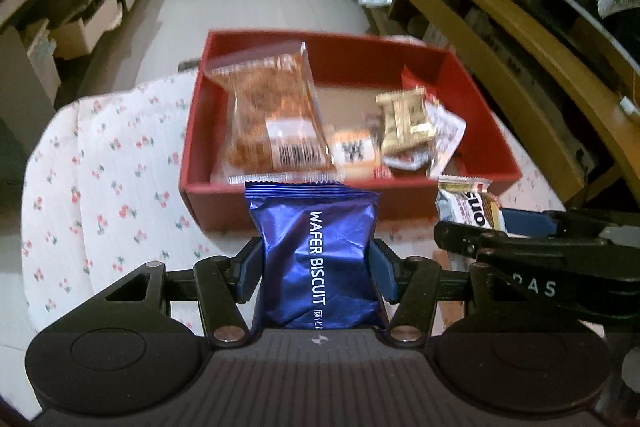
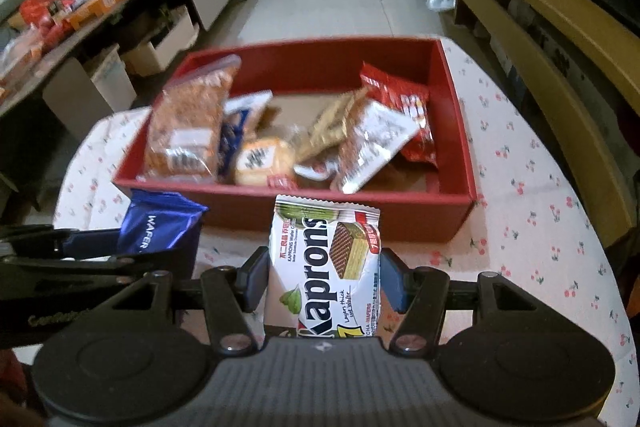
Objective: Organize snacks
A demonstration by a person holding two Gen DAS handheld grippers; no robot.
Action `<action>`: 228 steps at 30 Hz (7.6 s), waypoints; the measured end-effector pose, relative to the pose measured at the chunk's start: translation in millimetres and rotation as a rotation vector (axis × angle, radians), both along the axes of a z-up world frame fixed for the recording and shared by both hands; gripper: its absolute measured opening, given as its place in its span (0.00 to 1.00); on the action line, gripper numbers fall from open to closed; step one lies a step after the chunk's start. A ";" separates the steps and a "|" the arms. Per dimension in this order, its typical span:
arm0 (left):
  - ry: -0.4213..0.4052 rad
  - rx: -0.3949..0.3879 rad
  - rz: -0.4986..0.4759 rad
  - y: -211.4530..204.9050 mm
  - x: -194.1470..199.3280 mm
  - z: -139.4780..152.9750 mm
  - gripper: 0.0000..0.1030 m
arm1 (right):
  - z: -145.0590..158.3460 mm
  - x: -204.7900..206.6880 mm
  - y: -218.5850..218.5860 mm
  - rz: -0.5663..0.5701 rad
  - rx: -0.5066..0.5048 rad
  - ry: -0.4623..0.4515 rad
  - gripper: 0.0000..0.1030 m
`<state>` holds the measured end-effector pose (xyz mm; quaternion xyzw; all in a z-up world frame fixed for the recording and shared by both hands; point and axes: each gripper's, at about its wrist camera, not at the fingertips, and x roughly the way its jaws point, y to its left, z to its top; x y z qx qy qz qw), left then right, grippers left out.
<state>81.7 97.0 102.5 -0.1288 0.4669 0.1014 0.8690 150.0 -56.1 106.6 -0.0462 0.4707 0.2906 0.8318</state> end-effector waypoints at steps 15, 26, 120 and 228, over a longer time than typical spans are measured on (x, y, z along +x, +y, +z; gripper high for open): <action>-0.099 0.014 0.031 16.5 32.8 28.0 0.61 | 24.9 29.9 10.7 -0.076 0.097 -0.044 0.63; -0.106 0.013 0.052 28.9 74.5 18.5 0.61 | 12.7 75.1 23.9 -0.148 0.119 -0.013 0.63; -0.117 0.219 0.119 -18.3 -60.2 21.0 1.00 | 31.1 -75.5 -45.3 -0.198 0.113 -0.076 0.70; 0.014 0.171 0.051 -46.1 -111.3 -10.4 0.99 | 5.0 -140.5 -53.7 -0.152 -0.041 -0.037 0.71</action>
